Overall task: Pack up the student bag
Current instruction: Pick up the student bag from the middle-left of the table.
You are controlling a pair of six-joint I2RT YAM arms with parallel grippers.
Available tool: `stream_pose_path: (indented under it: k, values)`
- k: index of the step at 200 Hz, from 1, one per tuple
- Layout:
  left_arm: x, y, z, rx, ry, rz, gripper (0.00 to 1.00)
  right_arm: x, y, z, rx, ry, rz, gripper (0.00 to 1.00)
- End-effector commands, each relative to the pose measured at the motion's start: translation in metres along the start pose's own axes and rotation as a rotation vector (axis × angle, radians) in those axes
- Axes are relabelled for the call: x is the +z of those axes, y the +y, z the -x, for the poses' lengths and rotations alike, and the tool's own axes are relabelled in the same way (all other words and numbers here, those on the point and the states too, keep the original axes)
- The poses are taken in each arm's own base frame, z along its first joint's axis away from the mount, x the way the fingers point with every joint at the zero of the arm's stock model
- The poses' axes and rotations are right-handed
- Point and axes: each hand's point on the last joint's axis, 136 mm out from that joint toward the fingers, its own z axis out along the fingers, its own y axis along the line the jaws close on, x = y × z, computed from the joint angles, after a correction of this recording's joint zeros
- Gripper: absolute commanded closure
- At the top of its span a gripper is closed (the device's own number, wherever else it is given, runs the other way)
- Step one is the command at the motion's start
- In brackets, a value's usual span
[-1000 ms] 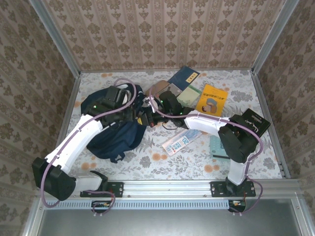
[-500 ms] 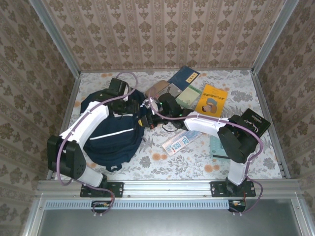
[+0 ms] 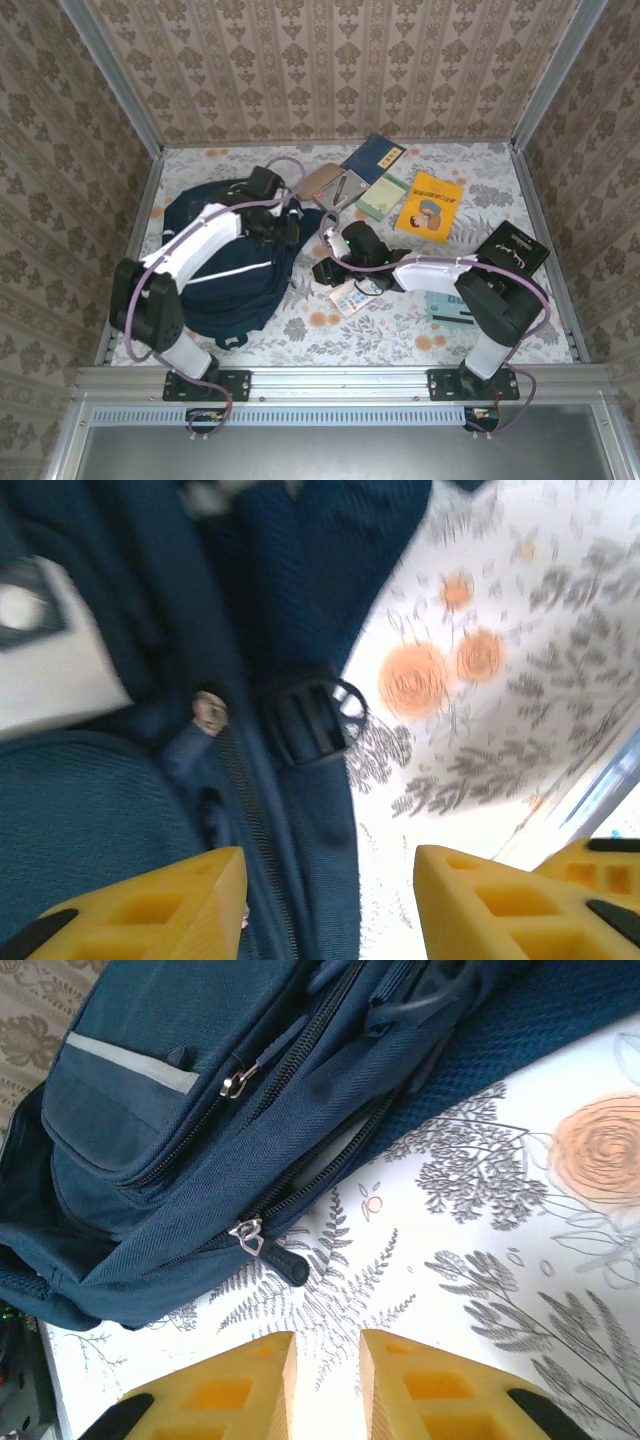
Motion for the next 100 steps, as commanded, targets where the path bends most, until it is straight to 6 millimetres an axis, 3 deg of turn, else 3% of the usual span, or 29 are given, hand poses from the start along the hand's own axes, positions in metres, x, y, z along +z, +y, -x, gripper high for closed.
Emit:
stream_pose_path:
  k: [1,32,56,71,93,100]
  values:
    - [0.011,0.003,-0.019,0.103,0.112,0.092,0.51,-0.016,0.005,0.017,-0.03,-0.107,-0.026,0.74]
    - [0.026,0.014,-0.037,0.225,0.231,0.265,0.47,-0.023,0.008,0.007,-0.049,-0.117,-0.057,0.74]
    - [0.035,0.02,-0.044,0.304,0.287,0.371,0.5,-0.022,0.013,0.001,-0.081,-0.115,-0.067,0.72]
    - [0.04,0.022,-0.046,0.308,0.299,0.396,0.64,-0.02,0.018,-0.003,-0.097,-0.114,-0.058,0.71]
    - [0.038,0.02,-0.04,0.298,0.275,0.392,0.99,-0.016,0.025,-0.007,-0.124,-0.122,-0.036,0.71]
    - [0.034,0.02,-0.034,0.29,0.255,0.397,1.0,-0.014,0.029,-0.008,-0.139,-0.126,-0.028,0.71]
